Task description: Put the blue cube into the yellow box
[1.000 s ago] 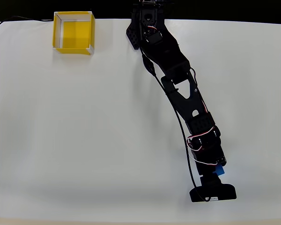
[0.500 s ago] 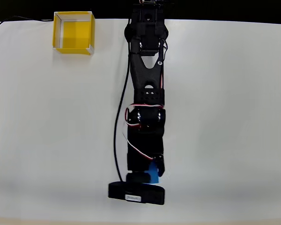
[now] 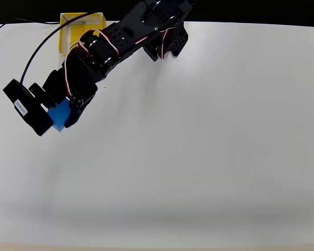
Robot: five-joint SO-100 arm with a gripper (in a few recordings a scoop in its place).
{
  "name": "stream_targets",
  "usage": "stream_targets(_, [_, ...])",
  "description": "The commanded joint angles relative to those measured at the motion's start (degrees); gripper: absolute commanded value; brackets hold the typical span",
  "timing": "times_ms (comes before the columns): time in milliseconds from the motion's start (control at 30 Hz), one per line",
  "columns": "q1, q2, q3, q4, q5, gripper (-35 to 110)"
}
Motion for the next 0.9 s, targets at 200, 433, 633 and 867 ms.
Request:
stream_targets(200, [25.1,15.9,7.7,5.0,-0.3,14])
stream_targets(433, [35.9,21.3,21.6,4.5,0.4,14])
stream_targets(633, [40.6,21.4,32.2,-0.3,0.8,14])
stream_targets(867, [41.2,19.5,39.9,-6.3,2.4,14])
